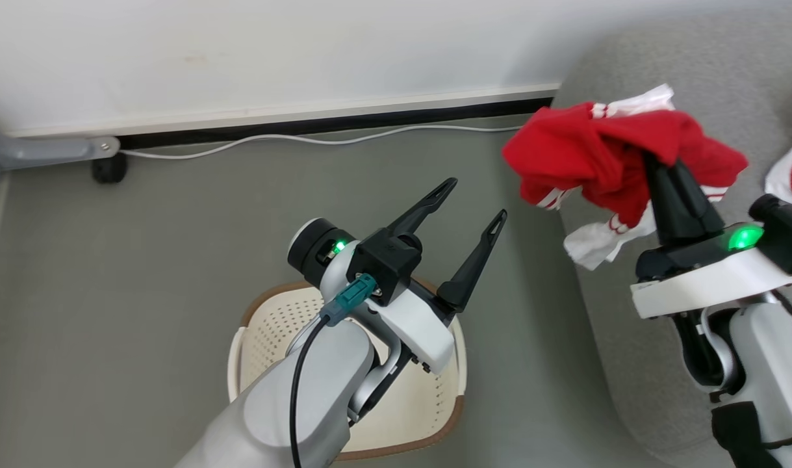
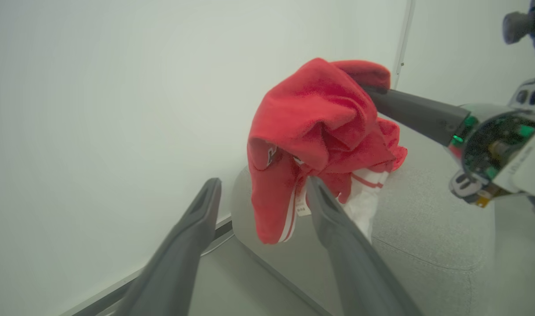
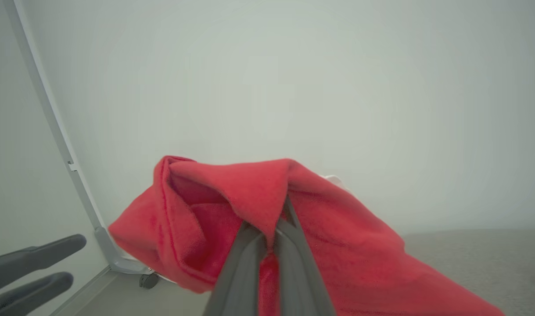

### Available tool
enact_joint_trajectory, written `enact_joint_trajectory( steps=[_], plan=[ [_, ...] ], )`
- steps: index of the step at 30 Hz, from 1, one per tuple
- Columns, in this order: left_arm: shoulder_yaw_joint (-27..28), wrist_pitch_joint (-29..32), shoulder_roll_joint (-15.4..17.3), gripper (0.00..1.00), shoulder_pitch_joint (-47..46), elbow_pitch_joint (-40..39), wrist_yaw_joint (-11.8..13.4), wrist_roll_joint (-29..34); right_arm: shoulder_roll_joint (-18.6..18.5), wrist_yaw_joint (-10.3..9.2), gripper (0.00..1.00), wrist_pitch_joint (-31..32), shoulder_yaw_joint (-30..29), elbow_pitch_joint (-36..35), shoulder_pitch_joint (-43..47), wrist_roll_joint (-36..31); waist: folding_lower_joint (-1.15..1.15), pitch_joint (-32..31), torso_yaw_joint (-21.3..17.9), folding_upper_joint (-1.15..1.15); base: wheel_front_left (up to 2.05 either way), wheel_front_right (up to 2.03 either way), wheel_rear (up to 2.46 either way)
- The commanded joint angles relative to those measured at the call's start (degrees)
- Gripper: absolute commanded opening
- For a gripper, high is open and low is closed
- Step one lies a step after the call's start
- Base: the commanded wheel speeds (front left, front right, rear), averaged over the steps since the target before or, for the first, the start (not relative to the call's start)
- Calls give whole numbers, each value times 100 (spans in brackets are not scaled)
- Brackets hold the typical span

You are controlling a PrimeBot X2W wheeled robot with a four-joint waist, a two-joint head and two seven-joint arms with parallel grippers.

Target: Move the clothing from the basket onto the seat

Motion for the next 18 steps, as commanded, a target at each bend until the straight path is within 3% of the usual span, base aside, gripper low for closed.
enact_joint_trajectory(
  steps=[1, 18],
  plan=[
    [278, -57, 26, 100, 15, -74, -100, 100, -63, 18, 0, -35, -94, -258, 32, 57, 0, -23, -283, 0, 0, 0, 0],
    [925, -57, 26, 100, 549, 50, -556, 454, 71, 18, 0, -35, -747, -455, 128, 46, 0, -303, -1760, 0, 0, 0, 0]
  ],
)
